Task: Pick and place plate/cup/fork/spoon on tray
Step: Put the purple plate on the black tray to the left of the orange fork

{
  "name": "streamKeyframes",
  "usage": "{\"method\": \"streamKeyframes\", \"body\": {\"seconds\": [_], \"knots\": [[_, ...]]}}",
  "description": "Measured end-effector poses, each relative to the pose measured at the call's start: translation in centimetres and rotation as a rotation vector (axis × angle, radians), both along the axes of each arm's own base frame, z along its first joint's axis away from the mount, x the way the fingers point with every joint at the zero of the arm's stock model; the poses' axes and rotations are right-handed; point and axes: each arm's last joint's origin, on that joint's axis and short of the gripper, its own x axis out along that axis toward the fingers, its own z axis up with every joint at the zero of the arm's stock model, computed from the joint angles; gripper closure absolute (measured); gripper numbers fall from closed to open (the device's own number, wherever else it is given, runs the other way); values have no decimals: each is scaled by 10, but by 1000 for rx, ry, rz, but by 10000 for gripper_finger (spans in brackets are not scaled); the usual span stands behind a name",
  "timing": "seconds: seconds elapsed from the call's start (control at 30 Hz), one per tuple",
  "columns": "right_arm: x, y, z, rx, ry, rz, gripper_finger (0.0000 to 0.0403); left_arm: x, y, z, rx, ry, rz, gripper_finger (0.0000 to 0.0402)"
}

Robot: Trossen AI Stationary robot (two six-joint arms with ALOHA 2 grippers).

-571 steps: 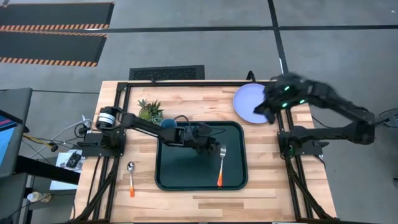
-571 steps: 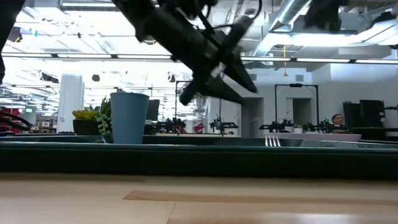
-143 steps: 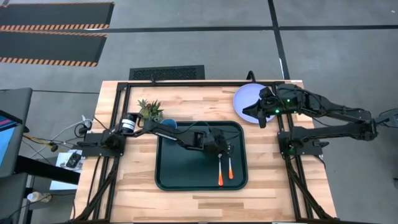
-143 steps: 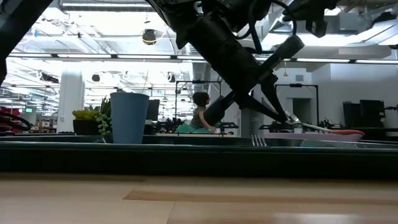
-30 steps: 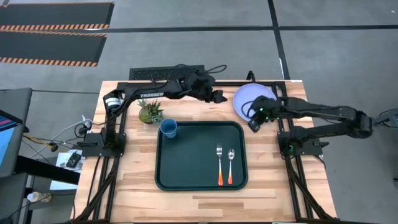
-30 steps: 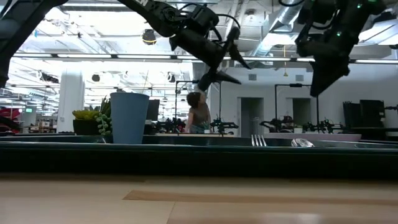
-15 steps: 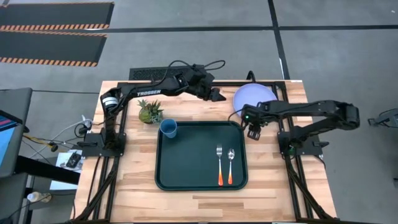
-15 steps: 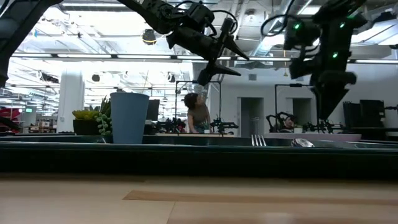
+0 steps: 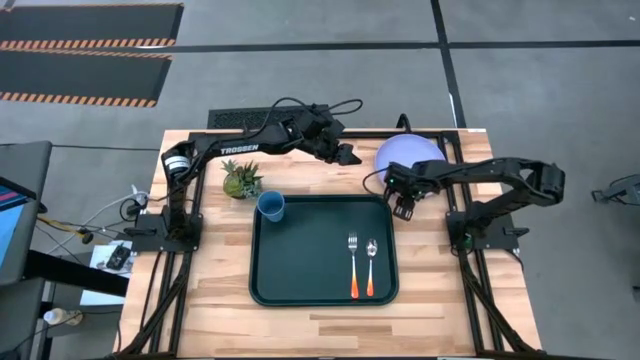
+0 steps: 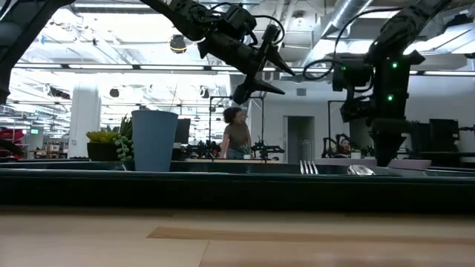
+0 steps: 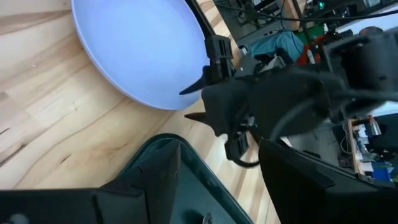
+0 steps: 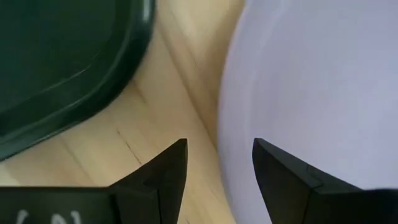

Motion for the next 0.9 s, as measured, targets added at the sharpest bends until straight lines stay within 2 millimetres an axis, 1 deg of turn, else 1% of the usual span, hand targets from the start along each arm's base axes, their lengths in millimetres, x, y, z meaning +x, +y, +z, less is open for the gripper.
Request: {"method": "streamKeyframes", "body": {"seconds": [0.2, 0.3, 0.37, 0.47, 0.5, 0.53, 0.6, 0.7, 0.9], "knots": [[-10, -3, -16, 32, -38, -76, 200, 0, 0, 0, 2, 1, 3, 198], [-13, -2, -22, 31, -61, -134, 222, 0, 0, 0, 3, 1, 6, 198], [-14, -2, -22, 33, -66, -164, 261, 0, 0, 0, 3, 1, 6, 198], [-14, -3, -19, 6, -76, -199, 351, 0, 0, 0, 4, 1, 7, 198], [-13, -3, -18, -4, -80, -207, 373, 0, 0, 0, 4, 2, 8, 198], [-13, -4, -16, -7, -88, -213, 383, 0, 0, 0, 4, 1, 8, 198], [-11, -5, -11, -12, -89, -228, 383, 0, 0, 0, 4, 1, 8, 198], [-5, -6, 5, -29, -93, -221, 395, 0, 0, 0, 2, 2, 7, 198], [11, -6, 57, -62, -133, -110, 399, -2, 5, 0, 0, 2, 18, 198]]}}
